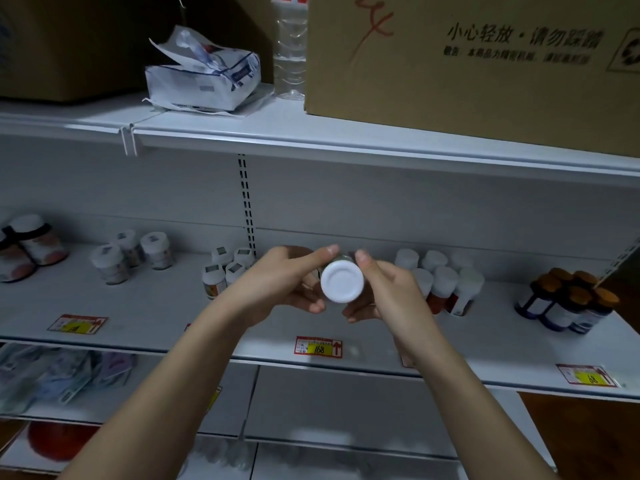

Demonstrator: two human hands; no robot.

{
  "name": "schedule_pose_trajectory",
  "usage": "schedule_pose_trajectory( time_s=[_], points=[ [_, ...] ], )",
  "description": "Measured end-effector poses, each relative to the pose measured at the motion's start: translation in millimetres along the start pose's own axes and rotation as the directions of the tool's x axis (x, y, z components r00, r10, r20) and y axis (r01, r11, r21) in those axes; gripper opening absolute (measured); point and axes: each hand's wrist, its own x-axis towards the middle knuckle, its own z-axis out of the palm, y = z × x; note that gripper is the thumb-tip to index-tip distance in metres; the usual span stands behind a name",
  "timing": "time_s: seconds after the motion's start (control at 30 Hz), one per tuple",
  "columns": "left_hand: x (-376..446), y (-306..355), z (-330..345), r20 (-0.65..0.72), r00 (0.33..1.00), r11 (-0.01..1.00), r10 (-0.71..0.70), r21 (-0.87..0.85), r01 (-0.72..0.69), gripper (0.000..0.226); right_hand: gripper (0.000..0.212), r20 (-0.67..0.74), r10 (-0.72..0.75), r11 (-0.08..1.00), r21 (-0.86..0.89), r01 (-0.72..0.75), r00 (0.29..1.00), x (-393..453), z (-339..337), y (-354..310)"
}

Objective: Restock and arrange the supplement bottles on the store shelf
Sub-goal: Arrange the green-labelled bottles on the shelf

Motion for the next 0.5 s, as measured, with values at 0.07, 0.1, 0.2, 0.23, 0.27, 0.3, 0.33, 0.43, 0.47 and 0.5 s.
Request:
schedule_pose_trajectory(
  time_s=[0.07,0.1,0.2,0.23,0.27,0.3,0.33,0.43,0.47,0.5],
  points=[
    [-1,-1,-3,0.016,0.999,0.999,0.033,0.021,-0.034,0.038,0.024,0.022,-0.025,0.999,-0.036,0.025,0.999,1,-4,4],
    [-1,-2,-4,0.026,0.999,0.999,0.038,0.025,-0.038,0.040,0.031,0.038,-0.034,0.998,-0.057,0.036,0.999,1,-7,6],
    [1,-6,-7,0.044,0.997,0.997,0.060,0.039,-0.062,0.058,0.056,0.096,-0.082,0.993,-0.078,0.090,0.992,1,-11,11],
    [2,-7,-7,0.044,0.996,0.996,0.075,0.047,-0.077,0.061,0.060,0.101,-0.098,0.991,-0.077,0.106,0.990,2,-11,14],
    [2,-8,-6,0.046,0.995,0.995,0.088,0.050,-0.091,0.064,0.063,0.101,-0.106,0.991,-0.069,0.113,0.989,3,-12,16],
    [3,-9,-6,0.052,0.993,0.993,0.101,0.049,-0.104,0.067,0.065,0.104,-0.107,0.992,-0.061,0.114,0.989,4,-13,19],
    [4,-10,-6,0.059,0.992,0.992,0.115,0.044,-0.118,0.070,0.066,0.110,-0.106,0.992,-0.052,0.113,0.988,6,-14,22],
    [6,-15,-5,0.059,0.986,0.986,0.157,0.039,-0.159,0.075,0.063,0.124,-0.132,0.988,-0.067,0.141,0.983,10,-17,31],
    [7,-16,-4,0.057,0.984,0.984,0.171,0.048,-0.174,0.074,0.061,0.122,-0.152,0.984,-0.070,0.161,0.981,12,-18,34],
    [7,-17,-4,0.060,0.981,0.980,0.187,0.061,-0.190,0.071,0.060,0.119,-0.170,0.981,-0.069,0.179,0.978,13,-18,36]
  ],
)
